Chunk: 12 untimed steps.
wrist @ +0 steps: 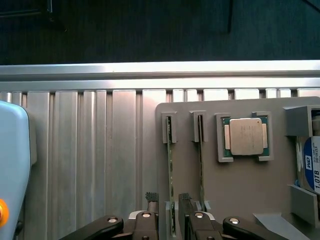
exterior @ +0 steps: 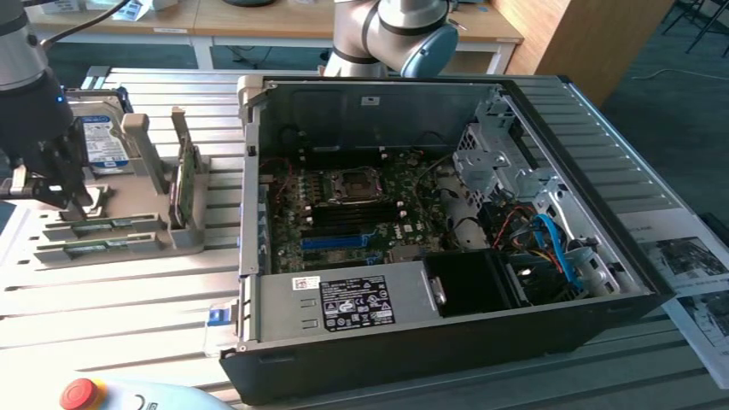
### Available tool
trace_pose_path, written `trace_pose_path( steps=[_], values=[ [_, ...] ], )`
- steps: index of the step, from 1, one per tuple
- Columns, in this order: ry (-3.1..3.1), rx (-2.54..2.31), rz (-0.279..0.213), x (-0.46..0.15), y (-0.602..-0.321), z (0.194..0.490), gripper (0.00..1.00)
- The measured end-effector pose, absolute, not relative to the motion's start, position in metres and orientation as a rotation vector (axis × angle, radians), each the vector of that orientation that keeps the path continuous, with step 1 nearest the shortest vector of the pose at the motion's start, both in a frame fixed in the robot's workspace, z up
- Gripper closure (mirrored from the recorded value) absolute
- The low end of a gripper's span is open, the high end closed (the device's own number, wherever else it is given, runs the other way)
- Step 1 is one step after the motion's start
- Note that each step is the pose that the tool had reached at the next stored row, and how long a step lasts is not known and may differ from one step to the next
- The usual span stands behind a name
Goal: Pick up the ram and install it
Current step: 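Pick up the ram and move it above insertion slot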
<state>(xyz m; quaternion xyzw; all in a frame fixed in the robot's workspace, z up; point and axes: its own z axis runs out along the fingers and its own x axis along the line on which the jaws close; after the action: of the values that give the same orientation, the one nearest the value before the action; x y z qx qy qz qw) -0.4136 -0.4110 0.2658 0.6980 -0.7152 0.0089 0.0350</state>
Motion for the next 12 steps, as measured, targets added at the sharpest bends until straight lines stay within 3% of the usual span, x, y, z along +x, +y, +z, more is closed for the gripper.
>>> trace_pose_path(
  steps=[12],
  values=[
    [-2.194, 2.141, 0.036, -0.414, -0.411, 0.254, 0.7]
  ],
)
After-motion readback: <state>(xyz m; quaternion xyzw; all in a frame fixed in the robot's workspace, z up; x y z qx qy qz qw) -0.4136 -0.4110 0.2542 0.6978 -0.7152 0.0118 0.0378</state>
